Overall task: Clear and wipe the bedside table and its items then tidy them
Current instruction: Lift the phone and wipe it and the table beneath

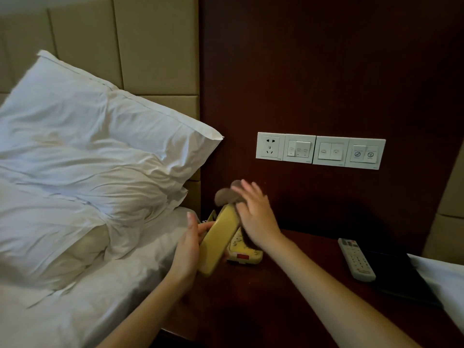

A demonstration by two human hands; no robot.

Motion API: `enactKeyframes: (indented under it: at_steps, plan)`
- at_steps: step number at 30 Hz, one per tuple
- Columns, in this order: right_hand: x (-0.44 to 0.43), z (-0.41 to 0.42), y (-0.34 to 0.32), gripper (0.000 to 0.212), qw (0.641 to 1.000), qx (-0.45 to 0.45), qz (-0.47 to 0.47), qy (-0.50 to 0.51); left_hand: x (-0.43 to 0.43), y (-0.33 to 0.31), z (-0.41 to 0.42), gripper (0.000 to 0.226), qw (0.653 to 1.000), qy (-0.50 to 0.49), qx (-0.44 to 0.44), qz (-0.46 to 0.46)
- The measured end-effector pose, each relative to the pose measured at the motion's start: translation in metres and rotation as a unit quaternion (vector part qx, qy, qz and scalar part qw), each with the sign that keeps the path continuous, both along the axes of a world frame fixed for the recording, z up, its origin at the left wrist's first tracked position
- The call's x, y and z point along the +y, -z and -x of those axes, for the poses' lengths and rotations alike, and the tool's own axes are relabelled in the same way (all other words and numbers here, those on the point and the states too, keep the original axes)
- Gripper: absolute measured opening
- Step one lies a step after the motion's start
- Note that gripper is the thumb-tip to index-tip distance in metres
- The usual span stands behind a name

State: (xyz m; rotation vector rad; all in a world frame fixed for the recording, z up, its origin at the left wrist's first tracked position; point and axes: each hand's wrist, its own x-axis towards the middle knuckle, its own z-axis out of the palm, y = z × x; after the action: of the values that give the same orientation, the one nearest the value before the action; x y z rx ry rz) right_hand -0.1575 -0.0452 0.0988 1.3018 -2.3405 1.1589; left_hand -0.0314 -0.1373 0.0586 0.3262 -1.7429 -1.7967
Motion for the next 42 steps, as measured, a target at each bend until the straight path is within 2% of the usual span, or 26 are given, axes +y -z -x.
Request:
enactKeyframes:
  at_steps: [2, 4, 6, 8, 10, 13, 16, 19, 21, 24, 27, 31, 34, 36, 42]
  plan:
    - [0.004, -0.032, 0.016, 0.051, 0.996, 0.077, -0.027, -0.039, 0.002, -0.005, 0.001, 0.096, 1.0, -0.02, -0.01, -0.011]
    - [0.008, -0.065, 0.033, 0.058, 0.987, 0.136, -0.05, -0.068, 0.007, -0.009, -0.002, 0.079, 0.999, -0.026, 0.0, -0.026]
    - [0.008, -0.075, 0.041, 0.058, 0.985, 0.141, -0.06, -0.078, 0.01, -0.012, -0.005, 0.066, 1.0, -0.007, 0.0, -0.028]
    - [0.004, -0.064, 0.033, 0.051, 0.989, 0.117, -0.055, -0.073, 0.009, -0.013, -0.006, 0.064, 0.999, -0.023, -0.013, -0.029]
    - [-0.003, -0.04, 0.017, 0.045, 0.997, 0.067, -0.034, -0.034, 0.007, -0.011, -0.006, 0.073, 0.998, -0.043, -0.041, -0.01]
    - [-0.016, 0.003, -0.005, 0.042, 0.998, -0.046, -0.011, 0.032, 0.004, -0.009, -0.008, 0.083, 0.997, -0.029, -0.062, 0.036]
    - [-0.018, 0.021, -0.012, 0.04, 0.986, -0.154, 0.062, 0.025, 0.002, -0.011, -0.011, 0.09, 0.997, -0.013, -0.059, 0.045]
    - [-0.014, 0.002, -0.009, 0.041, 0.994, -0.089, 0.049, 0.031, 0.002, -0.015, -0.009, 0.094, 0.998, -0.013, -0.055, 0.039]
    - [-0.012, -0.024, 0.0, 0.05, 1.0, -0.019, 0.013, 0.021, 0.006, -0.022, -0.006, 0.084, 0.999, -0.021, -0.046, 0.011]
    - [-0.017, -0.06, 0.02, 0.058, 0.997, 0.054, 0.045, -0.026, 0.02, -0.04, 0.0, 0.059, 0.999, -0.029, 0.0, -0.044]
    - [-0.023, -0.073, 0.033, 0.055, 0.996, 0.07, 0.045, -0.019, 0.025, -0.043, 0.004, 0.059, 0.995, 0.004, 0.015, -0.102]
    - [-0.02, -0.085, 0.041, 0.056, 0.997, 0.08, 0.024, 0.002, 0.013, -0.037, 0.008, 0.065, 0.968, 0.027, 0.033, -0.249]
    - [-0.009, -0.086, 0.045, 0.05, 0.996, 0.091, -0.019, -0.002, 0.008, -0.038, 0.007, 0.073, 0.962, 0.03, 0.007, -0.27]
    - [-0.008, -0.077, 0.037, 0.047, 0.997, 0.068, -0.044, -0.012, 0.009, -0.039, 0.006, 0.074, 0.957, 0.058, -0.005, -0.284]
    - [-0.02, -0.042, 0.005, 0.047, 0.989, -0.114, -0.089, -0.015, 0.014, -0.037, 0.009, 0.079, 0.946, 0.115, -0.007, -0.303]
